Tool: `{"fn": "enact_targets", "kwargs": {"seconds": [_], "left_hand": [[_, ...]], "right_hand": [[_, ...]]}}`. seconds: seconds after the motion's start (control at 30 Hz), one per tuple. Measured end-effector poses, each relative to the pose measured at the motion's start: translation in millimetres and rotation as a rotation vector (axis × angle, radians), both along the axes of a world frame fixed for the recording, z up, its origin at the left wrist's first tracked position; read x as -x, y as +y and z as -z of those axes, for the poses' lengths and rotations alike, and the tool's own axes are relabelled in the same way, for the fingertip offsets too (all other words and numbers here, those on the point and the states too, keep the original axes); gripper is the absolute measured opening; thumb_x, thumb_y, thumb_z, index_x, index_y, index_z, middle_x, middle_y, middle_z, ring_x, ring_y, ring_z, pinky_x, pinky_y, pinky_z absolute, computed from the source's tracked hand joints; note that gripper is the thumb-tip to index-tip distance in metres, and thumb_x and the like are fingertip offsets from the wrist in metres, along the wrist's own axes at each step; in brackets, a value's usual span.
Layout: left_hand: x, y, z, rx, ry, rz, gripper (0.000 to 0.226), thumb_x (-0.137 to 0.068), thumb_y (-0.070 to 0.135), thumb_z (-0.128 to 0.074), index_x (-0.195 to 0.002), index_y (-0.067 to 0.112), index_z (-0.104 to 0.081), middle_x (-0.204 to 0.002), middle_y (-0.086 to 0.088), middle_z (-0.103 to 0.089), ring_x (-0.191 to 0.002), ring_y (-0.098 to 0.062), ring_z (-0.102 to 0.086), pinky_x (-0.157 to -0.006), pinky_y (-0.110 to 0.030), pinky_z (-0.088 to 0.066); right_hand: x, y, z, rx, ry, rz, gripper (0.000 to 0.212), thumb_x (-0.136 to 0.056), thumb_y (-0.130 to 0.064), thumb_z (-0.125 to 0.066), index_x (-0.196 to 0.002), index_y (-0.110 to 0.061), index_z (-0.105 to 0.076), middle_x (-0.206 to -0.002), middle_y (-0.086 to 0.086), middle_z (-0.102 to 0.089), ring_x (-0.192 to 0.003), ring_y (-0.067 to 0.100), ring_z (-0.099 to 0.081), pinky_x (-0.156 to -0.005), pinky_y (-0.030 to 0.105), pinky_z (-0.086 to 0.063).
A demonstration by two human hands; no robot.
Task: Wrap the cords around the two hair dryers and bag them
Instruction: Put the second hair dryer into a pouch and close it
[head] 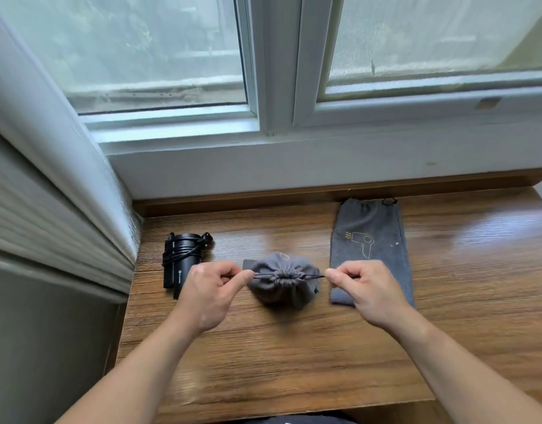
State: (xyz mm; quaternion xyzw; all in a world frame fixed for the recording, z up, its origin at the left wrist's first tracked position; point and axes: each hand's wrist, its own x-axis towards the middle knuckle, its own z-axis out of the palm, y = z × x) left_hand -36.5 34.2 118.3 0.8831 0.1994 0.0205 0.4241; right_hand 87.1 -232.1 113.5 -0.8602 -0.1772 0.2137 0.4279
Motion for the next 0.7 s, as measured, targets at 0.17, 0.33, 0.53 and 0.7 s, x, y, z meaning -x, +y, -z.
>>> {"fn": "enact_targets", "kwargs": {"seconds": [0.17,0.33,0.53,0.7], "left_hand": [[-17,7,-28,0.028,0.001,0.023,0.033,-0.092,0.036,-0.075,-0.064,0.018,-0.073,-0.049,0.008,-0.054,-0.049,-0.006,-0.049,-0.049,-0.016,-0.036],[-27,26,-43,-0.156,0.098,0.080,0.021,-0.099,0.038,-0.065,-0.083,0.025,-0.071,-0.053,0.001,-0.056,-0.054,-0.012,-0.051,-0.056,-0.022,-0.040],[-40,41,-57,-0.216,0.403,0.307,0.011,-0.085,0.031,-0.076,-0.075,0.032,-0.077,-0.063,0.009,-0.068,-0.059,-0.005,-0.057,-0.056,-0.018,-0.043],[-42,32,-62,0.271,0.557,0.546,0.019,-0.076,0.035,-0.090,-0.085,0.018,-0.084,-0.073,-0.006,-0.075,-0.064,-0.012,-0.057,-0.062,-0.027,-0.044]], "right_hand": [[-17,5,-30,-0.027,-0.087,-0.014,0.027,-0.091,-0.030,-0.074,-0.064,-0.023,-0.074,-0.056,-0.005,-0.065,-0.054,0.007,-0.056,-0.061,0.029,-0.043],[-30,-2,-51,-0.128,-0.062,-0.209,0.010,-0.088,-0.025,-0.079,-0.080,-0.027,-0.073,-0.054,-0.003,-0.048,-0.050,0.010,-0.038,-0.054,0.026,-0.035],[-54,-5,-51,0.119,-0.453,-0.419,0.027,-0.081,-0.054,-0.066,-0.070,-0.030,-0.074,-0.063,-0.012,-0.060,-0.060,0.008,-0.059,-0.055,0.027,-0.049],[-53,19,-29,0.338,-0.733,-0.188,0.016,-0.081,-0.046,-0.076,-0.078,-0.030,-0.077,-0.076,-0.009,-0.059,-0.067,0.019,-0.066,-0.057,0.033,-0.055]]}}
